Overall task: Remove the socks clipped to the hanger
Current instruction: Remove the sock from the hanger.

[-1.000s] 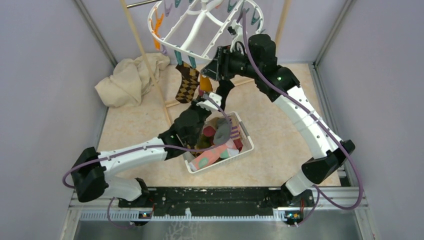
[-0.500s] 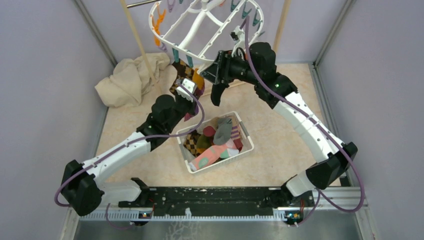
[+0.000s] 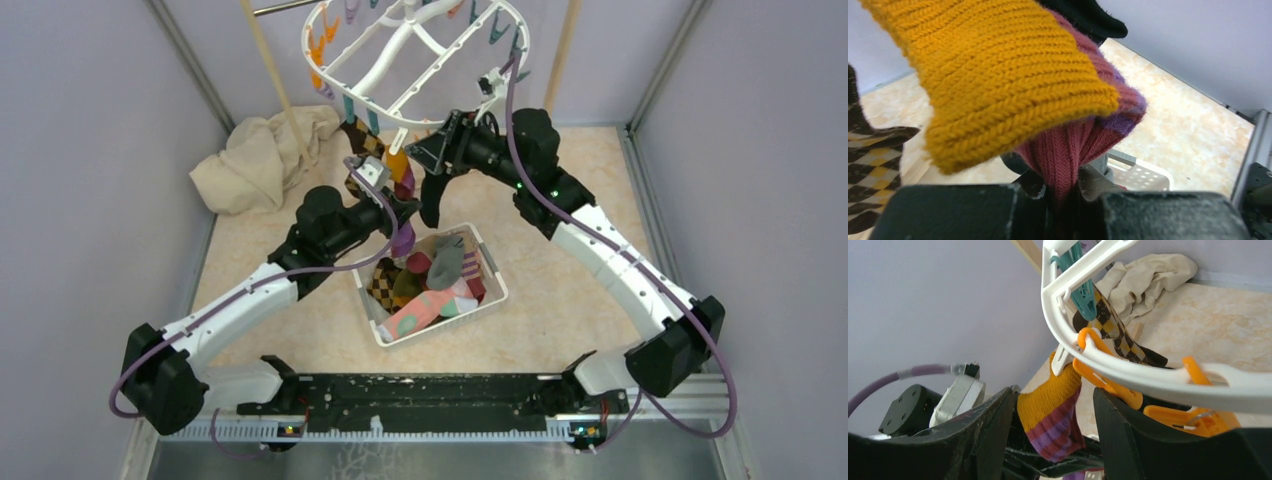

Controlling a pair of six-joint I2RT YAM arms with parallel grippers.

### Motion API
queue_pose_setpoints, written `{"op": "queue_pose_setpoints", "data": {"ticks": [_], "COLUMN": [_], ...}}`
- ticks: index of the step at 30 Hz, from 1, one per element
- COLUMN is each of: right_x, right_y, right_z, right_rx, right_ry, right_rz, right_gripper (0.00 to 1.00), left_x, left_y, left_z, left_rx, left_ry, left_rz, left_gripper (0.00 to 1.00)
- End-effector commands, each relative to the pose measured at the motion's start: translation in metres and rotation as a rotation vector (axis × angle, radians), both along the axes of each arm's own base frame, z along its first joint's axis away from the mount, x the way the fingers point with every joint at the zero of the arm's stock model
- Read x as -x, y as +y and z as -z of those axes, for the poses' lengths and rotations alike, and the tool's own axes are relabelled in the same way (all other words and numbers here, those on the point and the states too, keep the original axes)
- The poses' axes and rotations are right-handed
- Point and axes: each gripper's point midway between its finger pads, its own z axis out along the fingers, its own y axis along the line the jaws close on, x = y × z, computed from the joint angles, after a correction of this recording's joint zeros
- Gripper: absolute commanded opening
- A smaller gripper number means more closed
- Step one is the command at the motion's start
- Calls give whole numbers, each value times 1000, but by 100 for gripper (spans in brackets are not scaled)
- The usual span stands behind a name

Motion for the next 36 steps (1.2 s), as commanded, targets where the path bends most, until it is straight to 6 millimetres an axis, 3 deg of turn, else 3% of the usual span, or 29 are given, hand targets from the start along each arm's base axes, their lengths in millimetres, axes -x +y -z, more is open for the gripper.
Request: {"op": "queue_pose_setpoints", "data": {"ticks": [1, 9, 14, 18, 24, 30, 36], "right_x": [22, 39, 47, 47, 41, 37, 33], "right_y": [-9, -12, -4, 6, 12, 6, -2], "right_z": [-52, -64, -65, -56, -45, -43, -36], "right_rx": [-140, -205, -235, -239, -224, -186, -141], "right_ry": [-128, -154, -133, -109, -75, -76, -57], "right_rz": [-12, -57, -120, -148, -151, -103, -47], "right_gripper": [60, 59, 59, 59, 59, 58, 61], "left_x": [14, 25, 33, 39, 48, 61, 69], "left_y": [-8, -20, -26, -29, -32, -35, -40], "left_z": [-18, -28, -32, -34, -55, -72, -67], "left_rx": [108, 144, 175, 192, 221, 266, 302], "left_ry": [18, 46, 68, 84, 69, 68, 107], "left_rz": [110, 222, 286, 323, 384, 462, 522], "left_gripper": [6, 6, 7, 7, 7, 7, 7]}}
